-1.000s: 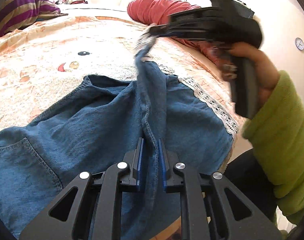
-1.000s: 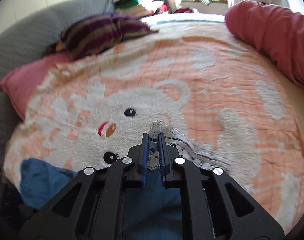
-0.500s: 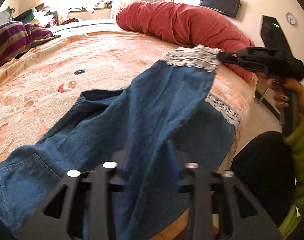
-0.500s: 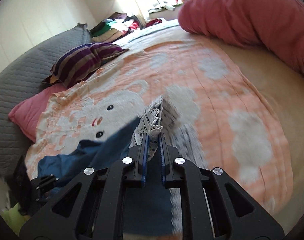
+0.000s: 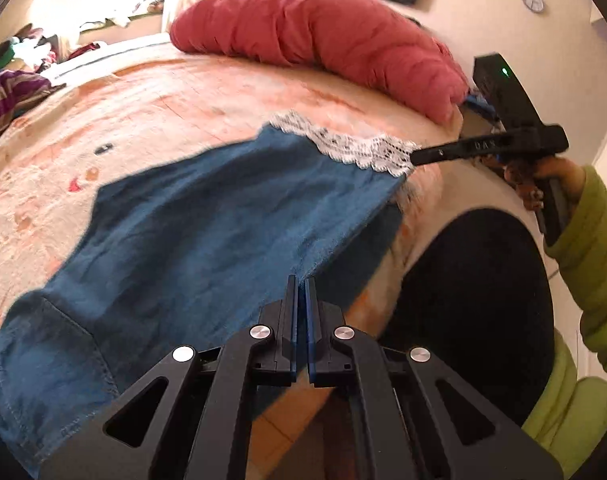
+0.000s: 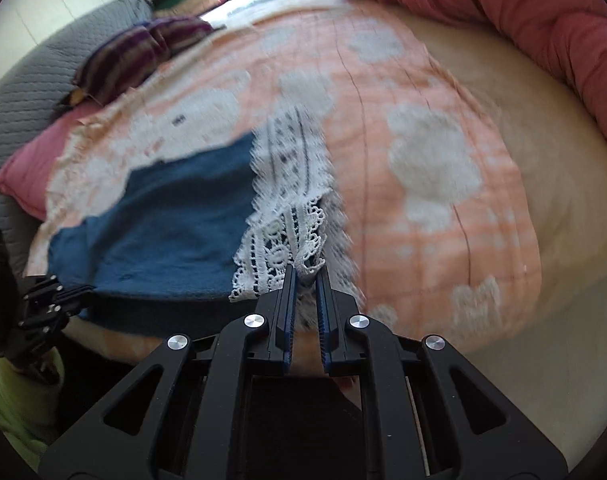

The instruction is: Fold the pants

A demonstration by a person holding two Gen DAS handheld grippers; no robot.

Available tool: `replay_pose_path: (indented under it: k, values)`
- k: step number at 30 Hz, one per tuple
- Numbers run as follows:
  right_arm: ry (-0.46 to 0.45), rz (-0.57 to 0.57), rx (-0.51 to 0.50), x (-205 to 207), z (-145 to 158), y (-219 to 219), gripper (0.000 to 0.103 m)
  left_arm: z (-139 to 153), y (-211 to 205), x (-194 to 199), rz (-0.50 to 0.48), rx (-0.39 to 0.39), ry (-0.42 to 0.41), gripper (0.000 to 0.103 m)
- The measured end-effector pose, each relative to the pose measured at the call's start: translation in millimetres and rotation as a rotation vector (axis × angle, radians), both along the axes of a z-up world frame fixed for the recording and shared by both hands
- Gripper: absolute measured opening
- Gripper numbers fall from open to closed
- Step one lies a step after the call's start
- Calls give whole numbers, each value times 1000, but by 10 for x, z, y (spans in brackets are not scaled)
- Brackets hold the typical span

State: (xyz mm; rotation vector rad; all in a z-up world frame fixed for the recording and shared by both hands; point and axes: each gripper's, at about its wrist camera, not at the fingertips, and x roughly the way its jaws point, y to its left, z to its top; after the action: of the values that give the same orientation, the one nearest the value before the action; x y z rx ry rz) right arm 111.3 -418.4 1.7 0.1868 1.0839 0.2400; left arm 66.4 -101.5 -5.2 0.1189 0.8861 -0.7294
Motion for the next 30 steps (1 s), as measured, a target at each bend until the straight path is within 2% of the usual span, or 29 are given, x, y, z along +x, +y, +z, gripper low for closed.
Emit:
replay_pose_path:
  k: [4, 14, 16, 17, 18, 19, 23, 25, 26, 27, 30]
  values:
    - [39, -3, -23, -17, -97, -9, 5, -122, -77, -29, -22, 32, 39, 2]
    - [89, -64, -72, -103, -243, -196, 2, -210, -131, 1, -49, 57, 62, 2]
    - [57, -61, -63, -137, -190, -219, 5, -238, -140, -4, -47, 62, 70, 2]
    - [39, -37, -36, -161, -148, -202, 12, -251, -146, -1, -47, 65, 71, 2]
    - [17, -3, -4, -182, -94, -159, 27, -260, -149, 4, -47, 67, 71, 2]
    - [-1, 10, -5, -195, -56, -122, 33, -262, -151, 1, -47, 66, 72, 2]
    - [7, 26, -30, -93, -68, -34, 35, -248, -147, 2, -43, 59, 64, 2]
    - [26, 27, -40, -4, -137, -27, 34, -248, -142, 7, -38, 56, 64, 2]
    - [37, 27, -40, 47, -179, -35, 25, -256, -143, 8, -37, 56, 68, 2]
    - [48, 31, -31, 81, -229, -38, 9, -267, -145, 10, -38, 60, 72, 2]
    - [24, 50, -40, 33, -190, -19, 7, -221, -154, -15, -52, 61, 70, 2]
